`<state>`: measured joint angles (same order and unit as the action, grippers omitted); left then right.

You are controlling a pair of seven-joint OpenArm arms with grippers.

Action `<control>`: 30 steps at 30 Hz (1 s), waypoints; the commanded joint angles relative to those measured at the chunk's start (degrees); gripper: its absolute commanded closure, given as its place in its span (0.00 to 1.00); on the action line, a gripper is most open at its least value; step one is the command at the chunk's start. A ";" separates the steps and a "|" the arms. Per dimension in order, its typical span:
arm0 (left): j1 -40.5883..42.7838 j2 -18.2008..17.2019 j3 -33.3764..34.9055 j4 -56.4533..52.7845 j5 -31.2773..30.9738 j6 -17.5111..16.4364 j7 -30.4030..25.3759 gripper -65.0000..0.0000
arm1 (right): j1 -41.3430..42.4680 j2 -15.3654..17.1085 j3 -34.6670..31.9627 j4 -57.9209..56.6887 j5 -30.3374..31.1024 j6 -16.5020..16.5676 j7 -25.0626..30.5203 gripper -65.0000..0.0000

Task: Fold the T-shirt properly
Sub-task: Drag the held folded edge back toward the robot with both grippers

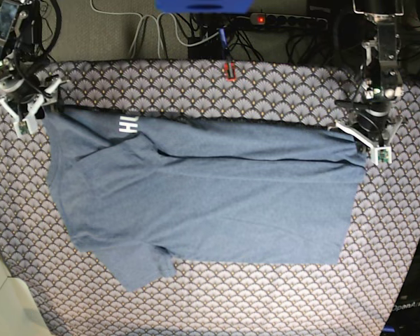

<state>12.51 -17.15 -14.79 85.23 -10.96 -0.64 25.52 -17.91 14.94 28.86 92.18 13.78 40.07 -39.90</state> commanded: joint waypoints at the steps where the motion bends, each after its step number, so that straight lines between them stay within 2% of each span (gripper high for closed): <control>1: -0.51 -0.74 -0.29 0.88 0.02 0.34 -1.12 1.00 | 0.29 1.02 0.46 0.79 0.59 -0.07 1.26 0.52; 5: -0.51 -0.74 -0.29 0.88 0.02 0.34 -1.03 1.00 | 0.37 1.10 0.46 0.79 0.59 -0.07 1.26 0.53; 7: -0.51 -0.74 -0.29 0.88 0.02 0.34 -1.03 1.00 | 0.37 1.10 0.46 0.70 0.59 -0.07 1.35 0.56; 10: -0.43 -0.74 -0.29 0.79 0.02 0.34 -1.03 1.00 | 0.37 1.10 0.37 0.61 0.59 -0.07 1.26 0.71; 14: -0.25 -0.74 -0.29 0.79 0.02 0.34 -1.03 1.00 | 0.37 1.10 -1.13 -2.29 0.59 -0.07 1.26 0.97; 15: -0.25 -0.74 -0.29 0.79 0.02 0.34 -1.03 1.00 | 0.37 1.28 -1.74 -3.08 0.59 -0.07 1.26 1.00; 17: -0.16 -0.74 -0.29 0.79 0.02 0.34 -1.12 1.00 | 0.37 2.42 -2.80 -4.49 0.77 -0.07 1.26 1.00; 22: 0.19 -0.74 -0.29 0.88 0.02 0.34 -0.95 1.00 | -0.07 2.69 -3.24 -4.40 0.77 -0.07 1.35 1.00; 30: 2.39 -1.09 -0.55 0.88 0.02 0.34 -0.86 1.00 | -3.14 2.69 -3.06 2.98 0.77 -0.07 1.35 1.00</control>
<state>14.66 -17.32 -14.87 85.19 -11.16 -0.64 25.85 -21.65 16.73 25.34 94.13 13.89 39.83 -39.70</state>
